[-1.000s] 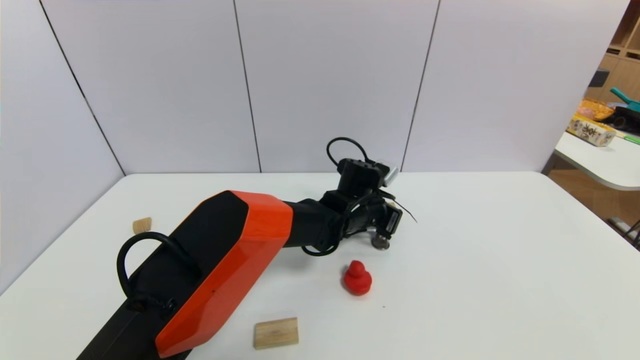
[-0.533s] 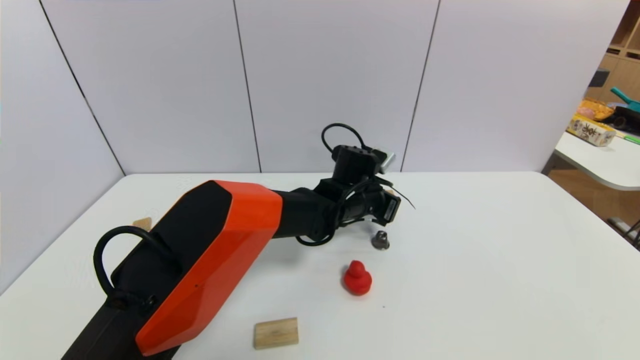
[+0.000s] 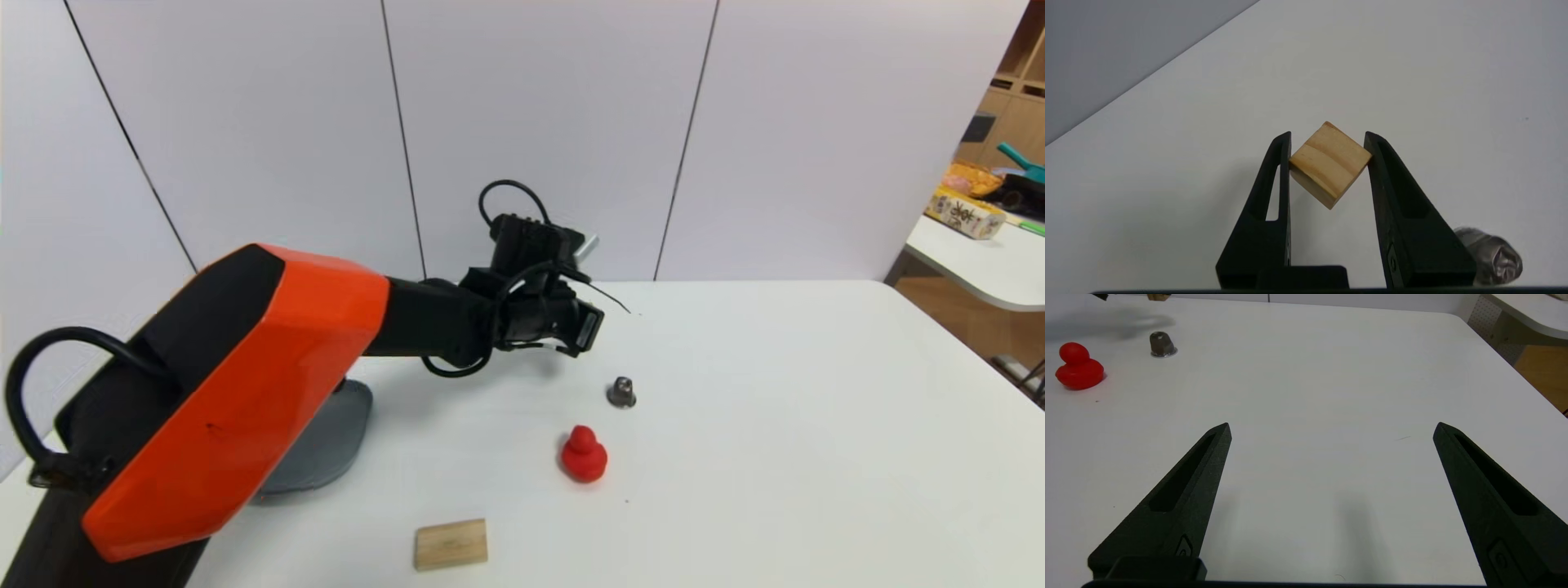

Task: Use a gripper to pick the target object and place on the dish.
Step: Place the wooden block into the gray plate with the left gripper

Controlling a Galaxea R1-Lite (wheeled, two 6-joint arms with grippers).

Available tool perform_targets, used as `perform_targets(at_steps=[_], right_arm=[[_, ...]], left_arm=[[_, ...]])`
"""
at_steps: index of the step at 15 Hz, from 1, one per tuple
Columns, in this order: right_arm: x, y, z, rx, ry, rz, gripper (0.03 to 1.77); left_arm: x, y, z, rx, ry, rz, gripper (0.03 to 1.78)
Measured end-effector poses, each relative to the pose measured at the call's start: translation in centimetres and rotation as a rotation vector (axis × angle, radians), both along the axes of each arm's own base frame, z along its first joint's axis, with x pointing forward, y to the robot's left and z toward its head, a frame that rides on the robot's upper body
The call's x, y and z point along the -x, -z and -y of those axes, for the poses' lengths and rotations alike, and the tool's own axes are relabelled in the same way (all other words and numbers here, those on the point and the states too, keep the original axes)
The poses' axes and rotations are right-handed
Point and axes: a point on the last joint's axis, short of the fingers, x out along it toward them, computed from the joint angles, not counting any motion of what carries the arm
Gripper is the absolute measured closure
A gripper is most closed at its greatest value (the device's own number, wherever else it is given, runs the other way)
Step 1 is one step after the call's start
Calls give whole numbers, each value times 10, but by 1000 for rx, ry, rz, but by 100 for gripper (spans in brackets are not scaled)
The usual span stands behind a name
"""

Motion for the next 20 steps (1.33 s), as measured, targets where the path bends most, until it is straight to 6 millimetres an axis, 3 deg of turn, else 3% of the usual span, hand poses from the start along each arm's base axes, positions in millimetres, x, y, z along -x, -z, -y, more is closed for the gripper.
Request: perform_targets(at_steps=[5,11,14,17,20], right_arm=[[0,0,0,0,0,0,9],[0,0,0,0,0,0,9],[0,0,0,0,0,0,9],[0,0,0,0,0,0,9],[0,0,0,0,0,-1,9]], left_arm=[[30,-19,-70,-59,-83,-56,123],[85,-34,-170,-79,-240,-71,123],[111,-34,-208,-71,-327,-64,123],[134,-30,-232,-60,-389,-55,123],[146,-24,-240,-51,-410,-62,123]])
